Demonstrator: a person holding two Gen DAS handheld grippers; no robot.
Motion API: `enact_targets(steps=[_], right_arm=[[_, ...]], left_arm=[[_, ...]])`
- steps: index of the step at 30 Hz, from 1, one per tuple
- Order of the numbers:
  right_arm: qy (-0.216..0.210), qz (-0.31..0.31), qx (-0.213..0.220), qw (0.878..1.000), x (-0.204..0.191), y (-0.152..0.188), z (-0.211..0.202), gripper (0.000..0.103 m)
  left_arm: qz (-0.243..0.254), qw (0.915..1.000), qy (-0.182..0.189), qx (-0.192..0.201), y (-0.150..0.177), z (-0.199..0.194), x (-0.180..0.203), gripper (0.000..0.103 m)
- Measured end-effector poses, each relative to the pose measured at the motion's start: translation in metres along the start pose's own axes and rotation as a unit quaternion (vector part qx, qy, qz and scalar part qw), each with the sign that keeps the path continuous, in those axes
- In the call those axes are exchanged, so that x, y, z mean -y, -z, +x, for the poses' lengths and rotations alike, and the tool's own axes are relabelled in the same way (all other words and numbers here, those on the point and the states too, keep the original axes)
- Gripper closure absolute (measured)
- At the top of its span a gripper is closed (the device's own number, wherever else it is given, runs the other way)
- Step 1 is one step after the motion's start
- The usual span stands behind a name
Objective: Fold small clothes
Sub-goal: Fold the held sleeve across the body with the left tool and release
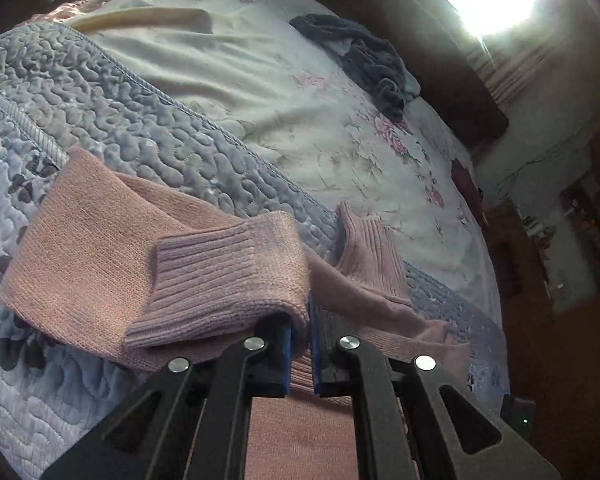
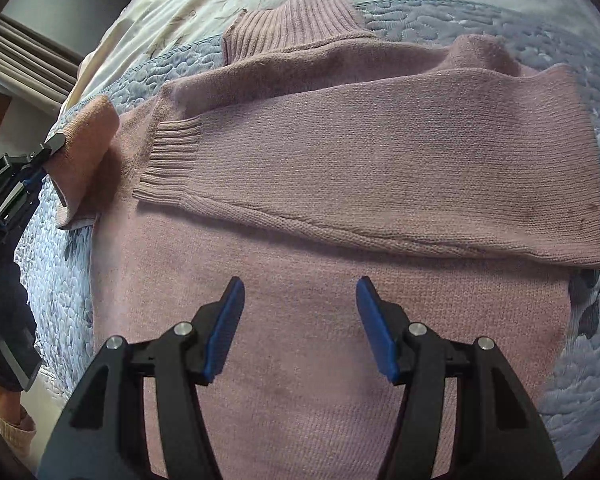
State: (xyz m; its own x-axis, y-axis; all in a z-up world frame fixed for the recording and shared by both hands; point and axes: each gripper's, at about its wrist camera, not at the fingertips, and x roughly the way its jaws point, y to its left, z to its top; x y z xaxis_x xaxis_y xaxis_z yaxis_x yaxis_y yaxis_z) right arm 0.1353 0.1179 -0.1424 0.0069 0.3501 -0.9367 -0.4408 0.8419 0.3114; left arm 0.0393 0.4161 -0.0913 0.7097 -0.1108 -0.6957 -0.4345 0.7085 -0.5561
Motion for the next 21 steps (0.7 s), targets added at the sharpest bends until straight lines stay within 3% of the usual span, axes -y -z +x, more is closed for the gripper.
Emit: enact_targets(steps=[5,12,18,21], right_arm=[[-0.001,0.014,-0.002,1.0,0.018,0.001,0.002,0.045],[-0.004,0.032,-0.018,0.999,0.033,0.004,0.012,0.045],[-0.003,0.03,-0.005,1.0,0.026,0.002,0.006,0.045],[-0.018,0.03,-0.003,0.999,0.016,-0.003,0.001,0.045]], left_arm=[[0.011,0.9994,-0.005,-0.033,0.027,0.04,0.018,0.096],[-0.011,0.9962,-0.027,-0.082,0.06,0.08,-0.007,0.096],[-0.013,0.9942,0.01,-0.107,0.061,0.053,-0.011,0.092],[0.018,0.9929,0.019,-0.116,0.059,0.017,-0.013,0.092]])
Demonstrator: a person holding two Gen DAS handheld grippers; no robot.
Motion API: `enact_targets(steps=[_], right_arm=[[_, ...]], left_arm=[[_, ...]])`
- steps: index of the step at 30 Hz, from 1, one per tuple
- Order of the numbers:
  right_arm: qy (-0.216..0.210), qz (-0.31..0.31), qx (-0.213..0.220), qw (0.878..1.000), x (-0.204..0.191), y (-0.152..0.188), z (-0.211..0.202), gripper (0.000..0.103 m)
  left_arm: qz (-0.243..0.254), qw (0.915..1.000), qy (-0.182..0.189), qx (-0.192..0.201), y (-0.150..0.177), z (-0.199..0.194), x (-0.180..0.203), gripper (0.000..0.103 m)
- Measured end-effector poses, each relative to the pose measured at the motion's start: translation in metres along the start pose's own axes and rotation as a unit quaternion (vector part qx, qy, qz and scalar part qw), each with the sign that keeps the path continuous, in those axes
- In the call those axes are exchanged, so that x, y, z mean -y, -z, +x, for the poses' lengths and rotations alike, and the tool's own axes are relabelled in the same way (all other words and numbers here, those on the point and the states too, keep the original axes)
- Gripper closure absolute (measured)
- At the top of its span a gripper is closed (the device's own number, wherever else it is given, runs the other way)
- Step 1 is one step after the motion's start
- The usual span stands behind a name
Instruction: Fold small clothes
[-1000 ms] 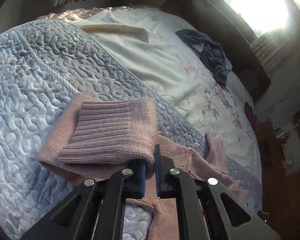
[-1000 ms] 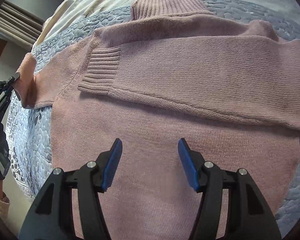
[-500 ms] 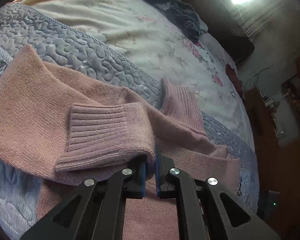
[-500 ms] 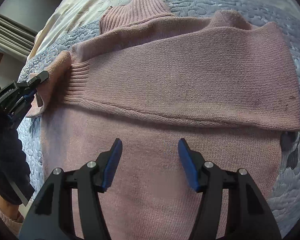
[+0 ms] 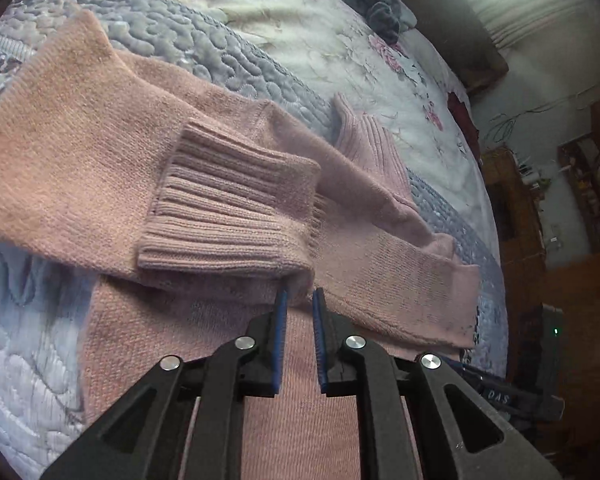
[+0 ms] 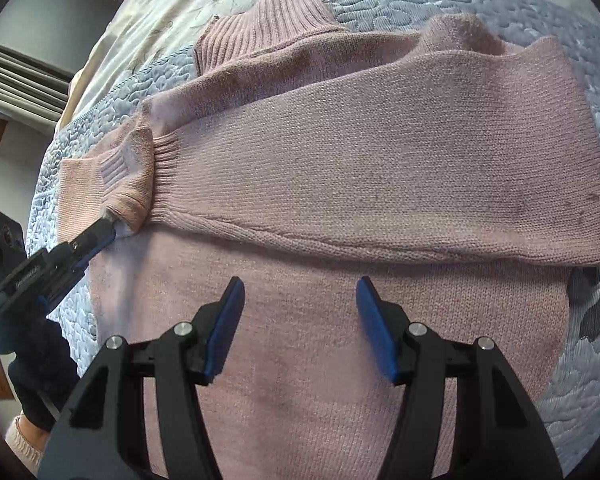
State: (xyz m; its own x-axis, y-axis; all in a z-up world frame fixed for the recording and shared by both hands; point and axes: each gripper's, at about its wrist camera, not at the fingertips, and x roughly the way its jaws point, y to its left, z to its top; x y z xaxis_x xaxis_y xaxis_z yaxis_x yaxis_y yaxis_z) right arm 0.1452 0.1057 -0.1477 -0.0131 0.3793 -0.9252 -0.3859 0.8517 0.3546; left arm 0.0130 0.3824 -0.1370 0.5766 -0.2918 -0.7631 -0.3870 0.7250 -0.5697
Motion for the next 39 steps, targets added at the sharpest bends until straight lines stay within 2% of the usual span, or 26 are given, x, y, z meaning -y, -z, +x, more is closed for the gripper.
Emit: enact_targets(steps=[2,4,7,11,16,23,24,26,28,30,31,35,39], right_arm=[[-0.008,-0.006,0.003,1.0,-0.011,-0.006,-0.002,0.045],[-0.02,-0.012,0.004,1.0,-0.025,-0.013,-0.001,0.045],[-0.035,-0.019,0.001,0.999,-0.051,-0.026,0.007,0.045],[-0.053,-0.029,-0.006,0.998,-0.087,-0.042,0.023,0.045],[-0.063,-0.036,-0.022,0.997,-0.12,-0.058,0.044,0.045],[-0.071,-0.017,-0.049,0.996,-0.134,-0.067,0.075,0.045],[-0.075,-0.011,-0.053,0.996,-0.134,-0.069,0.08,0.046],[-0.086,-0.003,-0.062,0.994,-0.134,-0.071,0.088,0.056],[-0.086,-0.009,-0.061,0.994,-0.138,-0.072,0.092,0.071],[-0.092,-0.026,-0.058,0.994,-0.142,-0.071,0.089,0.084],[-0.095,-0.034,-0.054,0.993,-0.143,-0.071,0.085,0.087],[-0.116,-0.052,-0.024,0.992,-0.139,-0.07,0.049,0.088],[-0.114,-0.056,0.007,0.992,-0.117,-0.074,0.009,0.088]], left_arm=[[0.023,0.9993,-0.022,0.021,-0.003,-0.03,-0.007,0.09],[0.029,0.9967,-0.053,0.055,-0.016,-0.056,-0.022,0.082],[0.022,0.9883,-0.123,0.087,-0.047,-0.071,-0.049,0.08],[-0.001,0.9836,-0.165,0.074,-0.071,-0.057,-0.085,0.081],[-0.009,0.9849,-0.17,0.034,-0.068,-0.031,-0.11,0.082],[-0.018,0.9881,-0.149,0.032,-0.067,-0.032,-0.122,0.084],[-0.021,0.9887,-0.145,0.032,-0.068,-0.033,-0.123,0.084],[-0.032,0.9897,-0.135,0.033,-0.069,-0.038,-0.124,0.084],[-0.044,0.9899,-0.128,0.042,-0.069,-0.047,-0.121,0.084],[-0.044,0.9892,-0.129,0.054,-0.068,-0.054,-0.117,0.084],[-0.04,0.9886,-0.133,0.059,-0.067,-0.058,-0.114,0.083],[-0.021,0.9863,-0.144,0.078,-0.067,-0.068,-0.101,0.082],[0.006,0.9862,-0.144,0.08,-0.067,-0.064,-0.081,0.082]])
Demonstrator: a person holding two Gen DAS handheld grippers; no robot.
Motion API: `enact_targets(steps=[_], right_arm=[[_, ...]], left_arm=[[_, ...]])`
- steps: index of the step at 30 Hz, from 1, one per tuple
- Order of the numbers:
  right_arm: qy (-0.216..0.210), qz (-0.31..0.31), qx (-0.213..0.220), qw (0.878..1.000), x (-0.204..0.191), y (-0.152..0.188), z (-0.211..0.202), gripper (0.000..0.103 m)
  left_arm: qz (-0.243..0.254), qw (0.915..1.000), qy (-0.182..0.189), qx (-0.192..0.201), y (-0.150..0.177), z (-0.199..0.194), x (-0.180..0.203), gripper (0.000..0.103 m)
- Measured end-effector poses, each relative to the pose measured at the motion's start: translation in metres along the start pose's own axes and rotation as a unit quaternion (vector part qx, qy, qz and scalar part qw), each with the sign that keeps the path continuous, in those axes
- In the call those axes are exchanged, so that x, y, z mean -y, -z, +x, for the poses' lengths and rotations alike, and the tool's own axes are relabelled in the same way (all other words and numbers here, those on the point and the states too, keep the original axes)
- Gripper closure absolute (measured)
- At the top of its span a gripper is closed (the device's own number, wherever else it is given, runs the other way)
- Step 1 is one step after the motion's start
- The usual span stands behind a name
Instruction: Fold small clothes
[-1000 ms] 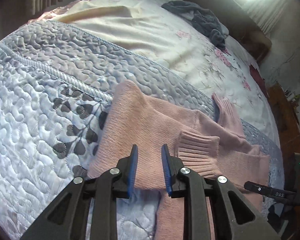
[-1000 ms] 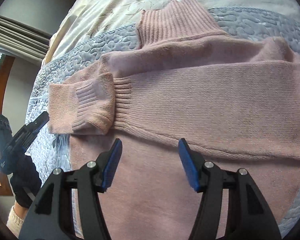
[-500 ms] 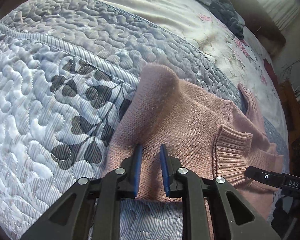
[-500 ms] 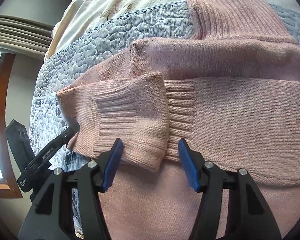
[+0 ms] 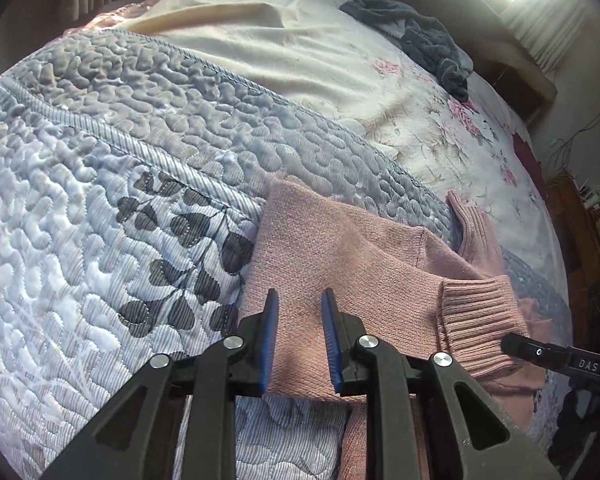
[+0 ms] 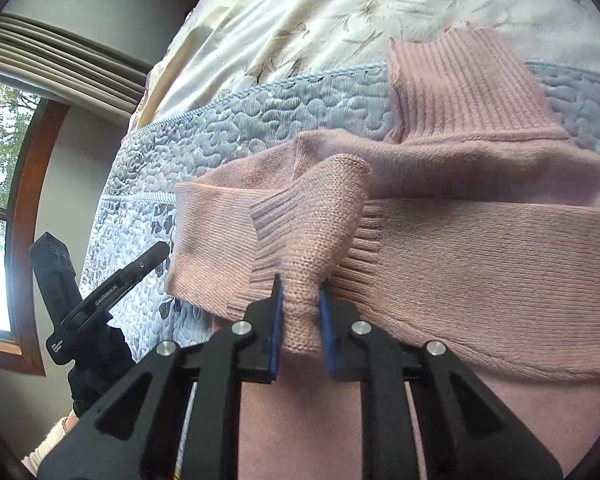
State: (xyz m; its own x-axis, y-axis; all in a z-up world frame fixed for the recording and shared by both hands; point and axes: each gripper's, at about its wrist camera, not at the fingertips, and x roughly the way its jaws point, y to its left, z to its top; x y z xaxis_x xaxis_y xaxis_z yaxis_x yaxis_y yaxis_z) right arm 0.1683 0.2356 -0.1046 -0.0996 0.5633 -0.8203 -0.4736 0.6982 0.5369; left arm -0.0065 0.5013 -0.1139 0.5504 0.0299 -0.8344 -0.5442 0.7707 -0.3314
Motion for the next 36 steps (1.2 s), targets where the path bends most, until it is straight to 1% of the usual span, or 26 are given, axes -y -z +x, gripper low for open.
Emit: enact_targets(steps=[4,9,14,17,20,23,24,26,27,28,30,31,33,34,36], right_arm=[[0.014,0.01,0.018,1.0,0.029,0.002,-0.037,0.088],[0.061,0.023,0.025,0.998,0.073,0.011,-0.056,0.088],[0.076,0.05,0.018,0.996,0.111,0.02,-0.047,0.088],[0.089,0.064,0.008,0.994,0.127,0.021,-0.032,0.088],[0.101,0.068,-0.005,0.993,0.136,0.023,-0.019,0.086],[0.117,0.063,-0.01,0.991,0.134,0.024,-0.021,0.079],[0.132,0.058,-0.005,0.99,0.13,0.023,-0.027,0.073],[0.166,0.024,0.025,0.986,0.112,0.024,-0.045,0.07],[0.165,0.003,0.033,0.986,0.102,0.025,-0.051,0.063],[0.159,-0.015,0.034,0.987,0.09,0.025,-0.053,0.059],[0.15,-0.047,0.018,0.987,0.071,0.026,-0.045,0.058],[0.15,-0.061,0.009,0.987,0.062,0.027,-0.037,0.055],[0.16,-0.08,-0.008,0.984,0.05,0.028,-0.019,0.053],[0.171,-0.086,-0.018,0.981,0.048,0.029,-0.008,0.053],[0.179,-0.089,-0.039,0.979,0.048,0.031,0.01,0.053]], left_arm=[[0.015,0.9998,0.008,-0.01,0.003,0.013,0.026,0.082],[0.043,0.9986,0.012,-0.027,0.014,0.036,0.06,0.082],[0.068,0.9965,-0.011,-0.047,0.023,0.059,0.08,0.082],[0.071,0.9955,-0.023,-0.058,0.028,0.07,0.08,0.082],[0.071,0.9951,-0.027,-0.062,0.028,0.074,0.079,0.082],[0.064,0.9951,-0.029,-0.07,0.027,0.073,0.08,0.082],[0.061,0.9951,-0.03,-0.072,0.025,0.071,0.082,0.082],[0.057,0.9959,-0.021,-0.067,0.022,0.062,0.086,0.081],[0.059,0.9962,-0.015,-0.063,0.022,0.057,0.09,0.08],[0.064,0.9961,-0.01,-0.06,0.022,0.053,0.096,0.078],[0.077,0.9951,-0.003,-0.062,0.025,0.052,0.109,0.074],[0.082,0.9944,0.001,-0.066,0.027,0.054,0.115,0.074],[0.089,0.9933,0.003,-0.074,0.03,0.06,0.124,0.074],[0.091,0.993,0.002,-0.076,0.031,0.063,0.126,0.074],[0.089,0.9926,-0.001,-0.082,0.033,0.071,0.127,0.074]])
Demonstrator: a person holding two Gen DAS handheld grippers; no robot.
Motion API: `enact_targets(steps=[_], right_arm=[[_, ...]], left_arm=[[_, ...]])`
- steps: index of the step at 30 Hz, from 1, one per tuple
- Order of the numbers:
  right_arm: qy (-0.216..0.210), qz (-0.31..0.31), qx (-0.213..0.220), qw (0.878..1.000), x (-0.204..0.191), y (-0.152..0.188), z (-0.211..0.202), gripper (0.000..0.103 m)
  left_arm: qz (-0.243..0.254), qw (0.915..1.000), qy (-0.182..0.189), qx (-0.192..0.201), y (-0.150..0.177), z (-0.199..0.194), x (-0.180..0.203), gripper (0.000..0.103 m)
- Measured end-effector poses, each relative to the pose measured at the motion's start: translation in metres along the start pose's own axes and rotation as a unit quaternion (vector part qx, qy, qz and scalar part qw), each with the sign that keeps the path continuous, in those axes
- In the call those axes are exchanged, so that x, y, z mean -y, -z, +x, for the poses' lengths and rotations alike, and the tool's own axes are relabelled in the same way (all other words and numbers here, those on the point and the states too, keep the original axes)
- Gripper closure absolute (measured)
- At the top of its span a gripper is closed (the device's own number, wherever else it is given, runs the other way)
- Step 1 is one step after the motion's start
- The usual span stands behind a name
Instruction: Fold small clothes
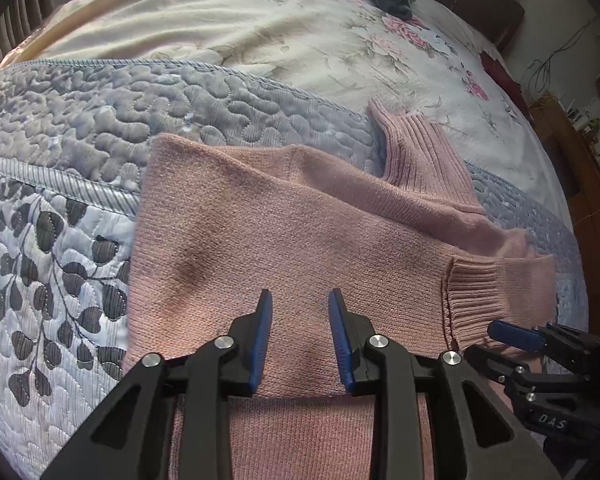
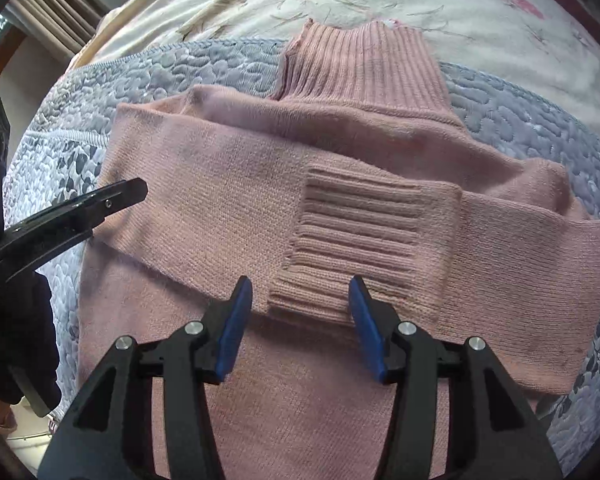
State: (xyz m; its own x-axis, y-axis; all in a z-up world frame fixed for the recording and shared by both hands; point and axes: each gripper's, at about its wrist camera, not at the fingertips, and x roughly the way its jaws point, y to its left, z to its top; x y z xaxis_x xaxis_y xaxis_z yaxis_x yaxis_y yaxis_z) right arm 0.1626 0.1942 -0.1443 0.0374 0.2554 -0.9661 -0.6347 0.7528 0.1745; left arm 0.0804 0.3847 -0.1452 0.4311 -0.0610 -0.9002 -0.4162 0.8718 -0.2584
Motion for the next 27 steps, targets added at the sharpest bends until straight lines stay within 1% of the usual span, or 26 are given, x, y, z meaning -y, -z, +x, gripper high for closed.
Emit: enact_targets(steps=[1,3,5,7,9,11,14,18,20,22,25,27], right_arm=[[0.008,-0.002,-0.008,1.0,-0.002,0.001,0.008,0.051],[0.025,-0.006,-0.011,1.0,-0.004,0.003,0.016,0.052],[0.025,-0.003,-0.01,1.0,-0.002,0.003,0.019,0.055],[0.038,-0.006,-0.009,0.999,0.0,0.003,0.018,0.079],[0.034,0.004,-0.009,0.999,0.01,0.002,0.015,0.094],[-0.005,0.038,-0.001,0.999,0.026,0.003,0.005,0.095],[-0.038,0.086,0.034,0.995,0.054,0.006,-0.021,0.095],[-0.08,0.167,0.067,0.98,0.104,0.014,-0.053,0.095],[-0.079,0.189,0.075,0.976,0.126,0.023,-0.062,0.095],[-0.061,0.203,0.076,0.974,0.145,0.032,-0.065,0.095],[-0.039,0.229,0.061,0.971,0.172,0.051,-0.059,0.094],[-0.037,0.244,0.044,0.968,0.183,0.06,-0.045,0.094]], left_arm=[[-0.004,1.0,-0.001,-0.005,0.001,0.005,-0.002,0.074],[-0.011,0.9998,-0.003,-0.016,0.004,0.014,-0.007,0.074],[-0.012,0.9998,0.001,-0.016,0.006,0.018,-0.011,0.074],[-0.006,0.9999,0.0,-0.014,0.008,0.02,-0.011,0.074],[-0.005,0.9999,0.0,-0.015,0.008,0.02,-0.011,0.074],[-0.003,0.9998,0.0,-0.018,0.008,0.02,-0.012,0.074],[-0.009,0.9997,0.004,-0.022,0.006,0.022,-0.013,0.074],[-0.011,0.9997,0.004,-0.021,0.006,0.024,-0.013,0.074],[-0.009,0.9998,-0.001,-0.019,0.006,0.024,-0.012,0.074],[-0.006,0.9998,-0.004,-0.016,0.006,0.026,-0.01,0.074],[-0.004,0.9999,-0.009,-0.013,0.007,0.026,-0.009,0.073],[0.0,0.9999,-0.012,-0.011,0.008,0.027,-0.007,0.073]])
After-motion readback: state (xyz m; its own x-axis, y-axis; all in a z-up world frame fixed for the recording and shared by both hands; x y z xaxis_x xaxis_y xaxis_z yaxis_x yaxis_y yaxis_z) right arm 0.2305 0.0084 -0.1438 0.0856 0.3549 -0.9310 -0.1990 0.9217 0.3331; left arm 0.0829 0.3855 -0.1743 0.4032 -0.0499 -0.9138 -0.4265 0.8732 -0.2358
